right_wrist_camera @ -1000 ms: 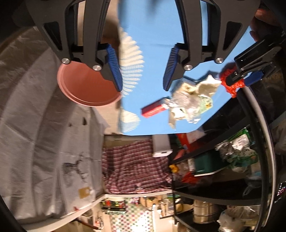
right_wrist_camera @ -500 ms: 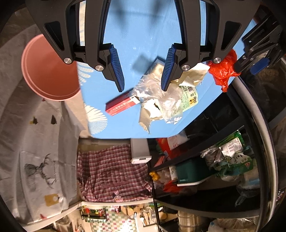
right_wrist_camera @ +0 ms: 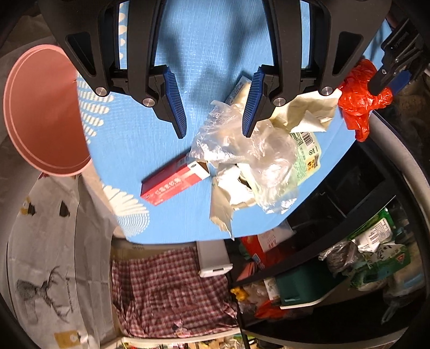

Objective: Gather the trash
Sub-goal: 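Grasp the red plastic bag with the left tool while the right tool grasps clear plastic wrap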

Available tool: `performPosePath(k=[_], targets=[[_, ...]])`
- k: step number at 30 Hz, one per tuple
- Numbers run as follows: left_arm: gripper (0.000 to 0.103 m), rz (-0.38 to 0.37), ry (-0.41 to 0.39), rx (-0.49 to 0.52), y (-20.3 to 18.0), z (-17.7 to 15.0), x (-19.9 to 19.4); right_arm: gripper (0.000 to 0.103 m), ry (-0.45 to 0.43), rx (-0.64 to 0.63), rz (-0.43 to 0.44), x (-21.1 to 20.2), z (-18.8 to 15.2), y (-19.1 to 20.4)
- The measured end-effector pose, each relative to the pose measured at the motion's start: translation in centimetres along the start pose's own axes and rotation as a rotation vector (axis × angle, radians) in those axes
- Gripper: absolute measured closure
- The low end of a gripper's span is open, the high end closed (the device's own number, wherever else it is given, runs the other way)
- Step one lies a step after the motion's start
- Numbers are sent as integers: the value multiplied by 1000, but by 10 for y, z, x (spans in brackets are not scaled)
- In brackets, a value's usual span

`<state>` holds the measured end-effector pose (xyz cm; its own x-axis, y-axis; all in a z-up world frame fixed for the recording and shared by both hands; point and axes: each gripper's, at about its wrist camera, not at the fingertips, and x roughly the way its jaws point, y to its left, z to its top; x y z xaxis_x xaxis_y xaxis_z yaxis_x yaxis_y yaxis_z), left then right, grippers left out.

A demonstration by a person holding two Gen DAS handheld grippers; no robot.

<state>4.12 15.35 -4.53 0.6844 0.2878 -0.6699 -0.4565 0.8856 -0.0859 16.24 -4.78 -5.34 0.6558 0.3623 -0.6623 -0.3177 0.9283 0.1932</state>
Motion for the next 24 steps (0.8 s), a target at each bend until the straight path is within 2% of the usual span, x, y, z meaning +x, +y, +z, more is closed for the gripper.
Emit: performPosePath(k=[5,7,8,10,16,24], targets=[[50,-9,17,4,-3,0,9,62,19,-4,30,6,-3,0],[57,-9,14,8,-4,0,9,76,21,-11,51,5,-4,0],[58,-11,16,12,-5,1,10,80,20,-15,54,5,-4,1],[63,-6,11,21,-6,2,10,98,13,-25,67,1,-4,2],[69,15,-26,17,-6,6,-1,102,-50,-80,81,-25,-3,13],[70,-47,-80,40,-15,9,-25,103,-141,-141,78,-76,-3,22]])
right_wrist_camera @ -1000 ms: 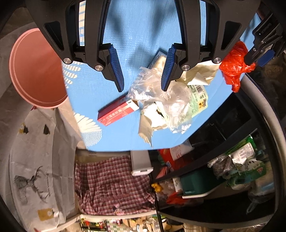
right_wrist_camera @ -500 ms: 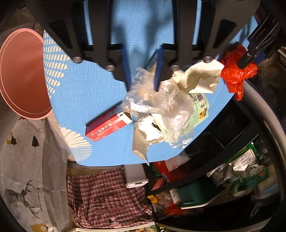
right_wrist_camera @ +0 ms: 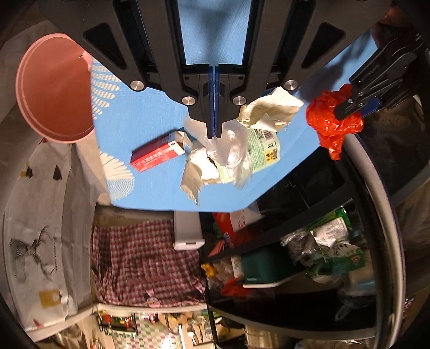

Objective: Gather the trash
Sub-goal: 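Grasp the red plastic bag with the left tool while the right tool grasps clear plastic wrap, then carry the red bag and plastic wrap over the pink bin with both tools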

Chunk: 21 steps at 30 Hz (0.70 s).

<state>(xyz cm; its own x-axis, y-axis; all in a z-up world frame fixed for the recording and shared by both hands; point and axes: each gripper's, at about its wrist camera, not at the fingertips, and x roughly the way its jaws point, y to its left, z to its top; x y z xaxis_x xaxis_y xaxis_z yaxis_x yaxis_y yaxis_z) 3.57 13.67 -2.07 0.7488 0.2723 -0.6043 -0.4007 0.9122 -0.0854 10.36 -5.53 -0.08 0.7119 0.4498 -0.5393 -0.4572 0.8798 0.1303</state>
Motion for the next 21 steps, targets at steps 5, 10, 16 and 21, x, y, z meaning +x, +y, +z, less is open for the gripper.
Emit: performPosePath(k=[5,10,16,21], targets=[[70,-51,-26,14,-10,2,-17,103,-30,-8,-15,-27,4,-1],[70,-102,-43,37,-21,3,-31,103,-57,-1,-41,-57,5,-10],[70,-182,-45,87,-45,3,-45,103,-90,19,-77,-87,8,-28],[70,-241,-40,136,-65,2,-55,103,-112,35,-112,-107,11,-46]])
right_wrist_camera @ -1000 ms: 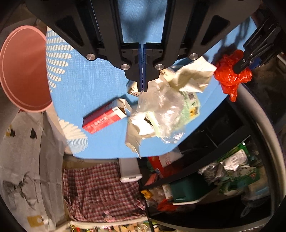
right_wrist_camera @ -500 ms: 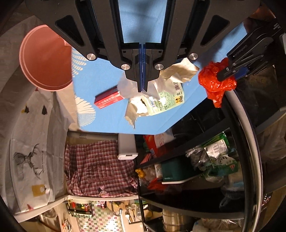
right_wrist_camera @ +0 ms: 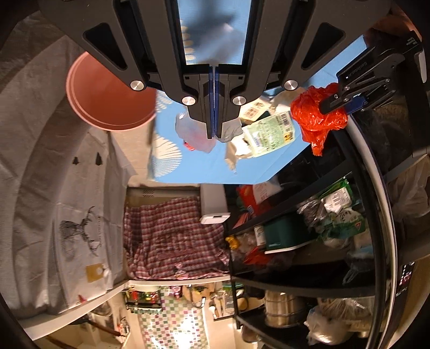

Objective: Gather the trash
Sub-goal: 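Carry the red bag and plastic wrap over the pink bin with both tools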

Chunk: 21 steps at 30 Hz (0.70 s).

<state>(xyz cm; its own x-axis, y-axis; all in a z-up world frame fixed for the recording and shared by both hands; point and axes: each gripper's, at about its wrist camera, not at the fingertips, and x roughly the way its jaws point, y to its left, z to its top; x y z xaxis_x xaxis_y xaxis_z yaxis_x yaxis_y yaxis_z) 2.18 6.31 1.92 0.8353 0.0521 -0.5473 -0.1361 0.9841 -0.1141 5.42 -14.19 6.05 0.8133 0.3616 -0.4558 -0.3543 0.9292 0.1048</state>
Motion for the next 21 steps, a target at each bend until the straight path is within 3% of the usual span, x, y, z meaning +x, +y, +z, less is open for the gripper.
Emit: performPosePath(k=[21], targets=[[70,-202,45,169,-95,18,20,103,-25,77,-176,-16,12,-97]])
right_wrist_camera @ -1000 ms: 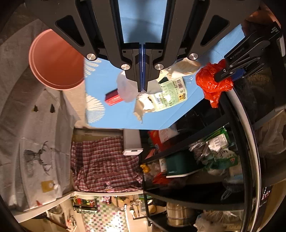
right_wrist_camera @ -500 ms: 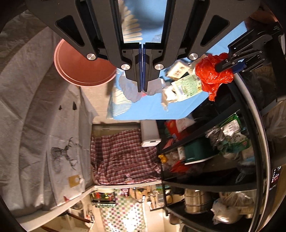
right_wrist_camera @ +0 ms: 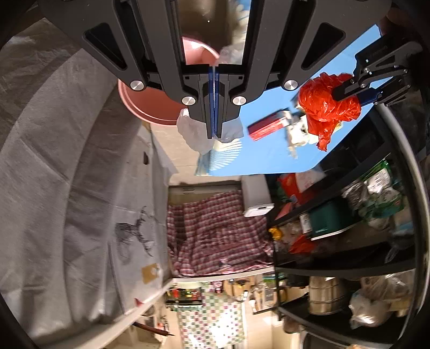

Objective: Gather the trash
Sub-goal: 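Carry the red bag and plastic wrap over the pink bin with both tools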

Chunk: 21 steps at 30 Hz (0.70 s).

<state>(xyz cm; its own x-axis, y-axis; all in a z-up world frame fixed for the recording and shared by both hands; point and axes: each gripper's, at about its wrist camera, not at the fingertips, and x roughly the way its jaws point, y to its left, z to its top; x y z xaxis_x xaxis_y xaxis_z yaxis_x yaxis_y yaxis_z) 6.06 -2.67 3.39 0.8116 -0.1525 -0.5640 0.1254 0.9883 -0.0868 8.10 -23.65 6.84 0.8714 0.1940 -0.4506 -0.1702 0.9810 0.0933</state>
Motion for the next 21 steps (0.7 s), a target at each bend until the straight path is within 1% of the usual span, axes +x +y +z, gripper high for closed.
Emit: performPosePath(k=[9,15,21], targets=[[70,-75,-15,76,-43,14,32,103,-24,36,-88,17,-1,-41],[70,-123,-5,116,-67,23,59,103,-17,58,-121,36,-4,-58],[69,-171,24,131,-79,28,86,103,2,68,-145,52,-12,-72]])
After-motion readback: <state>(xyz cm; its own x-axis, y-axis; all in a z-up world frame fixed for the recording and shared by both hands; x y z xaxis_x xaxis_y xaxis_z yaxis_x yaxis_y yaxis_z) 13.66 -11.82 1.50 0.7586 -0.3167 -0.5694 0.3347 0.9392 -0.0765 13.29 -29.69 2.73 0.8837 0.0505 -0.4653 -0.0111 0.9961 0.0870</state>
